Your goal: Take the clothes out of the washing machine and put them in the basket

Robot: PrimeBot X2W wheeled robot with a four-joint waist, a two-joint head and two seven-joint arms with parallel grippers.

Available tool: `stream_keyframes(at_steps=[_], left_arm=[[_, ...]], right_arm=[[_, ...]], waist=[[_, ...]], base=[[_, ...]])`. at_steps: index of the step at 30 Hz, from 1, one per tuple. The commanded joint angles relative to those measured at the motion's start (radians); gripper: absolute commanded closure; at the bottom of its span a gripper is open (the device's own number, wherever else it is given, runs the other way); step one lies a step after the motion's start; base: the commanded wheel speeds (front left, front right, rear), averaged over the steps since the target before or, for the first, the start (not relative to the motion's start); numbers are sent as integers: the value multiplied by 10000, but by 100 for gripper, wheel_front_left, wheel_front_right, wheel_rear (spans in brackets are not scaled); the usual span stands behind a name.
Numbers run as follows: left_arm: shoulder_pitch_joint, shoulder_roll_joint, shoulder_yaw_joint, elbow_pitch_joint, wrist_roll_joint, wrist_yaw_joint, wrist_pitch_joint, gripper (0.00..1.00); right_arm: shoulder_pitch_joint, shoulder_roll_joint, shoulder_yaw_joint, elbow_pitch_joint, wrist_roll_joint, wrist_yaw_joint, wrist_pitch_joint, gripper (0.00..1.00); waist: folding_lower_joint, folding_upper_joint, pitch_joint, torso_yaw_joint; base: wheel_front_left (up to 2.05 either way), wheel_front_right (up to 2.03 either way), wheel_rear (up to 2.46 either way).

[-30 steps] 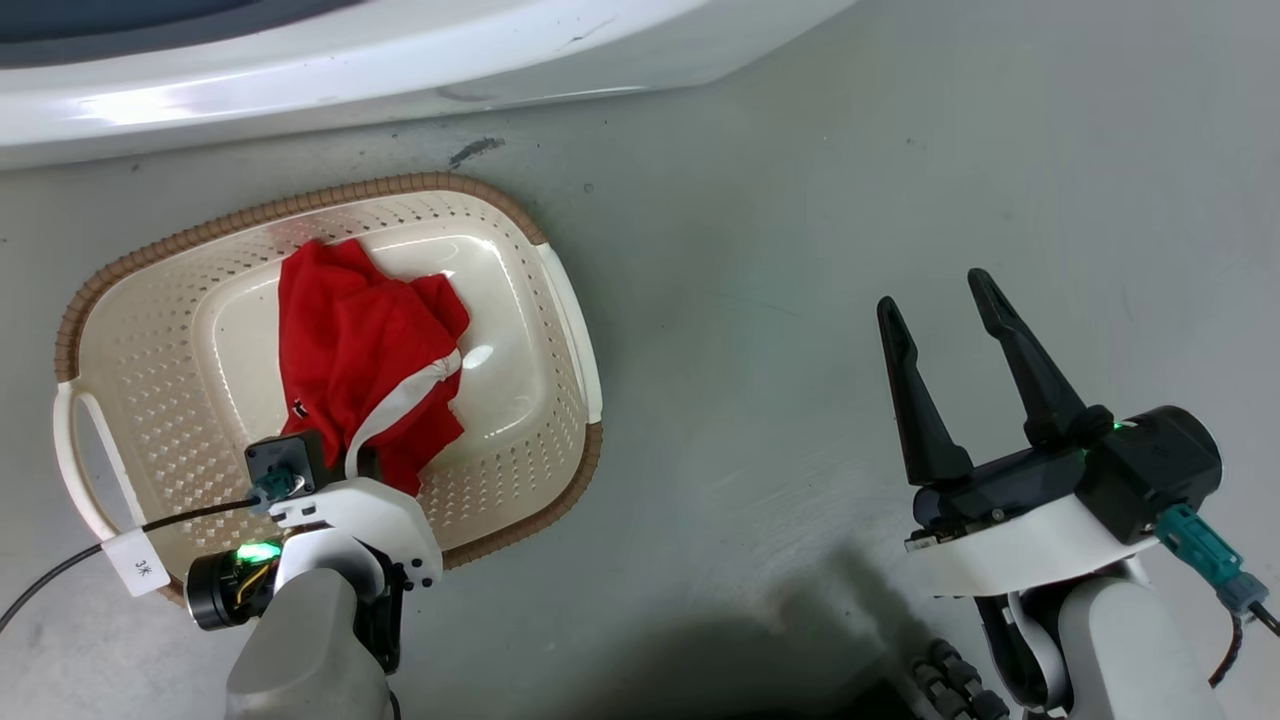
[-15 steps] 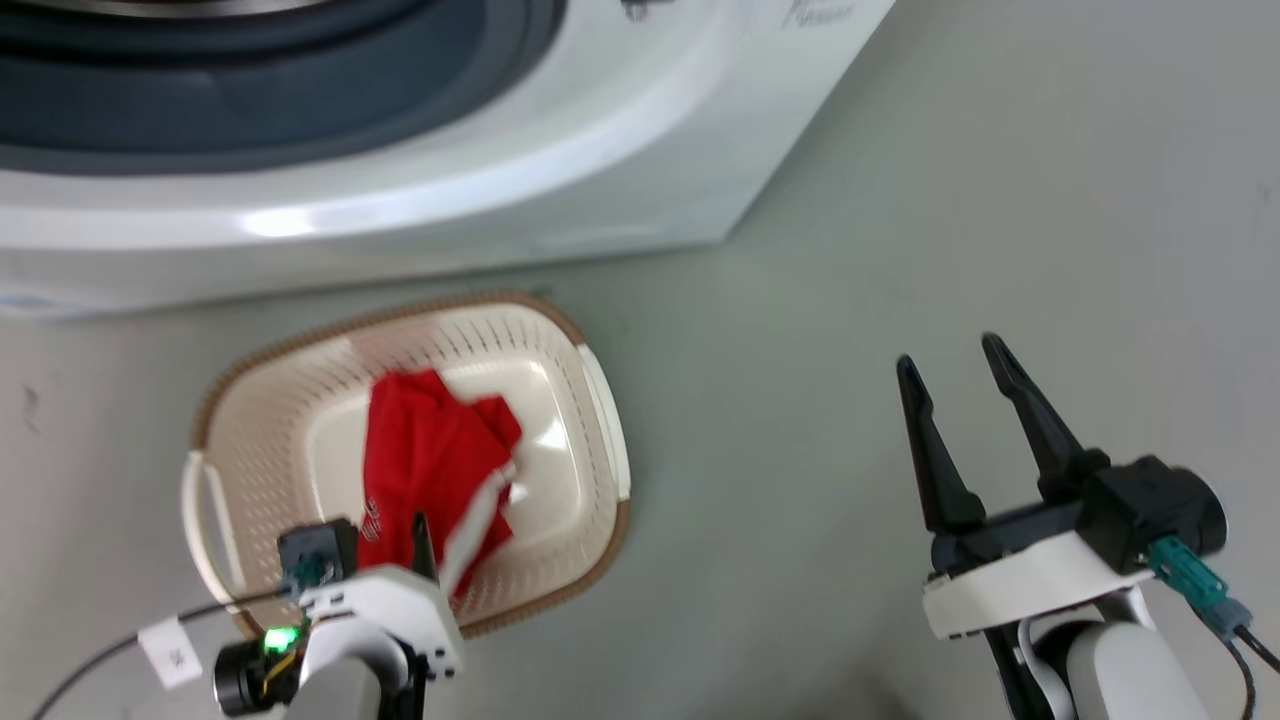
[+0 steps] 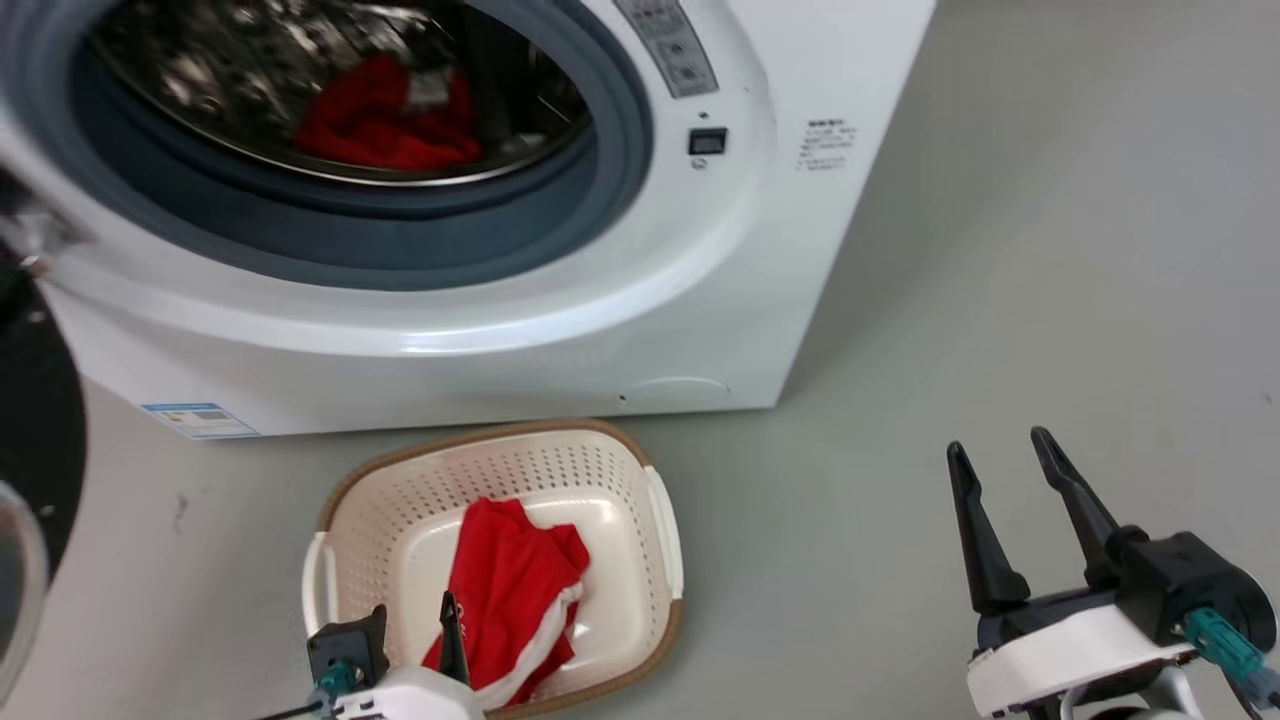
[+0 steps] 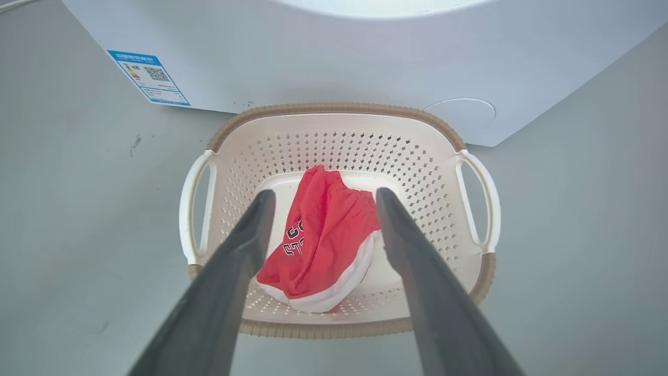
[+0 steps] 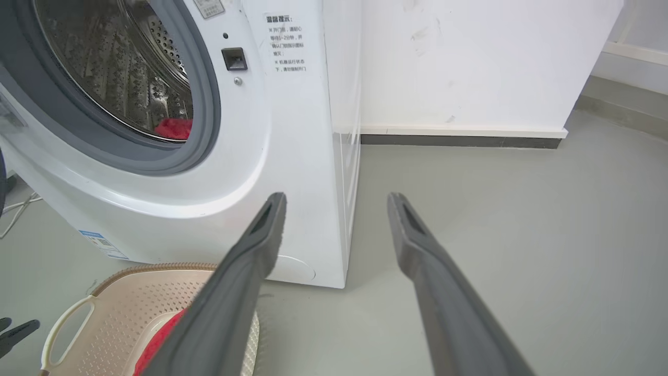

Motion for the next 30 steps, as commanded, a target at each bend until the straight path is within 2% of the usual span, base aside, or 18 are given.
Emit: stream_keyframes(at_steps=[1, 7, 11, 16, 23, 30], left_arm=[[220, -1, -86, -320, -21, 116, -27, 0], [439, 1, -353, -1706, 191, 288, -27, 0], [-33, -2, -447, -2464, 394, 301, -27, 0], [-1008, -2, -562, -2739, 494, 251, -27, 0], [-2963, -3, -806, -2046, 619, 122, -27, 0], [-5507, 282, -783, -429, 842, -244, -21, 0]], right_arm=[[156, -9, -69, -99, -31, -3, 64, 0], [488, -8, -200, -420, -46, -3, 235, 0], [575, -9, -263, -611, -55, -3, 321, 0], [629, -9, -359, -781, -64, -3, 394, 0], [442, -9, -306, -995, -109, -3, 469, 0], [126, -9, -141, -1061, -54, -3, 412, 0]], waist=[[3, 0, -368, 332], [3, 0, -618, 653], [3, 0, -616, 837], [3, 0, -510, 1049], [3, 0, -62, 1179], [3, 0, 797, 1019]], base=[[0, 0, 0], [0, 0, 0], [0, 0, 0], [0, 0, 0], [0, 0, 0], [0, 0, 0]])
